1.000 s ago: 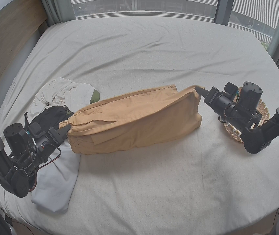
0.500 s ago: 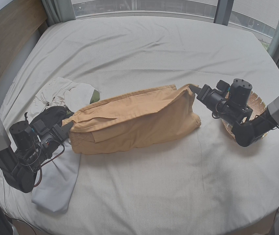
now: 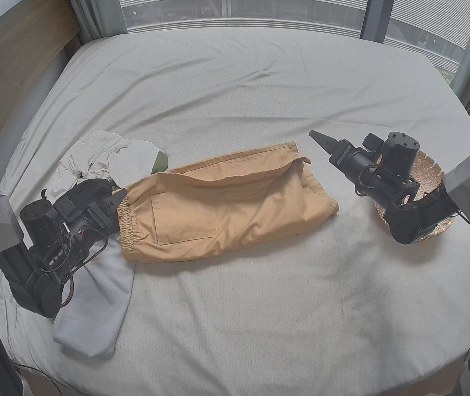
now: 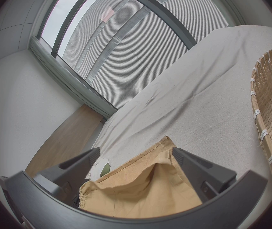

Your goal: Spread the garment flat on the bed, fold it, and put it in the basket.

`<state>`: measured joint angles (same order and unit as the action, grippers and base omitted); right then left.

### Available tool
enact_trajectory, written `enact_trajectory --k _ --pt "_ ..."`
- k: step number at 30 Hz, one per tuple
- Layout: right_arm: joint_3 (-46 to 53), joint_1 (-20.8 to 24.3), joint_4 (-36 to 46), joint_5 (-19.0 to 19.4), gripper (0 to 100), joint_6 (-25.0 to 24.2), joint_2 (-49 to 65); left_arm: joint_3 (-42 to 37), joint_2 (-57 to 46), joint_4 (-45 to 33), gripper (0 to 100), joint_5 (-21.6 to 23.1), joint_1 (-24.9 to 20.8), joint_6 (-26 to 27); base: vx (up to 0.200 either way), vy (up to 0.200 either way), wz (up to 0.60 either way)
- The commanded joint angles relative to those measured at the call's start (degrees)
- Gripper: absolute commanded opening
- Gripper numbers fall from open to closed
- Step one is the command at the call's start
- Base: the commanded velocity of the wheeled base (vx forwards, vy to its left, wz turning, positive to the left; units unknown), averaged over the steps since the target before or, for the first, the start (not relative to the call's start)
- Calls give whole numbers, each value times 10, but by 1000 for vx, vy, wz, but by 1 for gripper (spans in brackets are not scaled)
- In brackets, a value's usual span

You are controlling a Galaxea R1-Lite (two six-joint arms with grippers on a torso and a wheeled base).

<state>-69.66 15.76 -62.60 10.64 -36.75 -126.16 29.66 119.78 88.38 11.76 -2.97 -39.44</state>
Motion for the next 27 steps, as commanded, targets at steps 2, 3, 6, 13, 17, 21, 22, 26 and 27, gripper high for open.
enact_trajectory --k 2,3,6,13,17,21,22,26,27 --pt "84 -5 0 -8 100 0 45 -29 -36 1 100 -2 0 1 0 0 0" --pt "100 -5 -2 -7 100 0 51 -36 -45 0 100 0 -3 2 0 0 0" --pt "163 -4 -24 -3 100 0 76 -61 -67 1 100 5 -22 3 0 0 0" --pt "150 -5 -52 5 100 3 49 -87 -73 1 100 5 -39 5 0 0 0" --pt "106 -4 -52 6 100 22 -4 -93 -73 2 100 5 -41 6 0 0 0" --pt "72 -2 -52 6 100 50 -42 -93 -73 2 100 5 -49 6 0 0 0" --pt "73 -1 -49 5 100 50 -44 -94 -73 2 100 5 -51 6 0 0 0" --pt "109 -1 -17 2 100 49 -29 -104 -73 2 100 5 -56 6 0 0 0" --pt "123 -1 -15 2 100 49 -17 -105 -73 2 100 5 -56 6 0 0 0"
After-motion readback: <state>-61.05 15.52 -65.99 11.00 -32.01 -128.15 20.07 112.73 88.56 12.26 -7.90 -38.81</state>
